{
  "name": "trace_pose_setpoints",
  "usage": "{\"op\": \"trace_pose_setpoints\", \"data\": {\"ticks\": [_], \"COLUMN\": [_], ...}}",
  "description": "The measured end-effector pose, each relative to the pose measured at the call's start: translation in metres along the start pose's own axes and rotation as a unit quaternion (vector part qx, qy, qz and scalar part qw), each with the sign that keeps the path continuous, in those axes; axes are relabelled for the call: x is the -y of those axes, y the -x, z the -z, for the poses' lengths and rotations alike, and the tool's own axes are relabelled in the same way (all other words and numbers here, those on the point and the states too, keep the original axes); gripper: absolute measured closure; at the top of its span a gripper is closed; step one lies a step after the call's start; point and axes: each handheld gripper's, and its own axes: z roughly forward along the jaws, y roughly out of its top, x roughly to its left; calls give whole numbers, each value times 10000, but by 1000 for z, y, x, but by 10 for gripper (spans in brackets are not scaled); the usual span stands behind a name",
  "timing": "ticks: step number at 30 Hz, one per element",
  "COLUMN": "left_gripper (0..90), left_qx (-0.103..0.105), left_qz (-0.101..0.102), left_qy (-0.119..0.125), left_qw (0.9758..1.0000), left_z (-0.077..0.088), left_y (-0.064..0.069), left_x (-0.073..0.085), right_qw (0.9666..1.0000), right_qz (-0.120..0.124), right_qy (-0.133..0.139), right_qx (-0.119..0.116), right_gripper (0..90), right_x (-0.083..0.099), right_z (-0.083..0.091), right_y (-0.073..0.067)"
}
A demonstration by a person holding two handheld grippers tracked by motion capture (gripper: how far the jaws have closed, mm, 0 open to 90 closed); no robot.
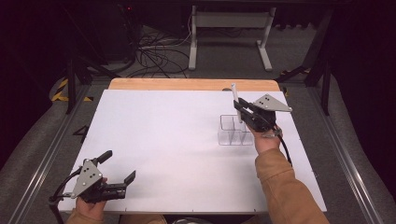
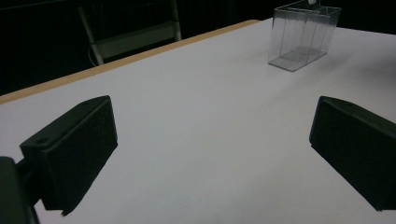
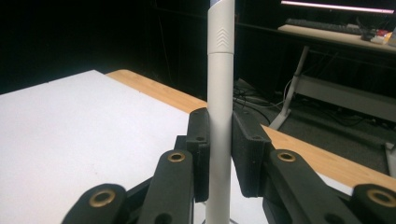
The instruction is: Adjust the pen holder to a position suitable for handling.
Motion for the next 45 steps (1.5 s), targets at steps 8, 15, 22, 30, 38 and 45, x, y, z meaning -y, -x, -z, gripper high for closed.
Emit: {"op": "trace_pose_setpoints", "data": {"ticks": [8,15,22,30,38,45], "left_gripper": [16,16,16,16,16,16], "left_qx": [0,1,-13,-12,-19,-39], "left_qz": [-4,-2,-1,2,1,15], "left_qy": [-2,-4,0,-7,1,1], "left_qw": [10000,10000,10000,10000,10000,10000], "left_z": [0,0,0,0,0,1], "left_y": [0,0,0,0,0,0], "left_x": [0,0,0,0,0,0], "right_qw": [9998,9993,9986,9982,9978,9978], "right_qz": [-130,-268,-350,-372,-582,-654], "right_qy": [-115,-250,-403,-463,-320,-121], "right_qx": [-9,-33,-57,-67,-12,12], "right_gripper": [779,778,777,771,414,256], "right_x": [9,19,28,32,27,11], "right_z": [-3,-5,-4,-2,3,20], "right_y": [1,2,3,3,5,9]}}
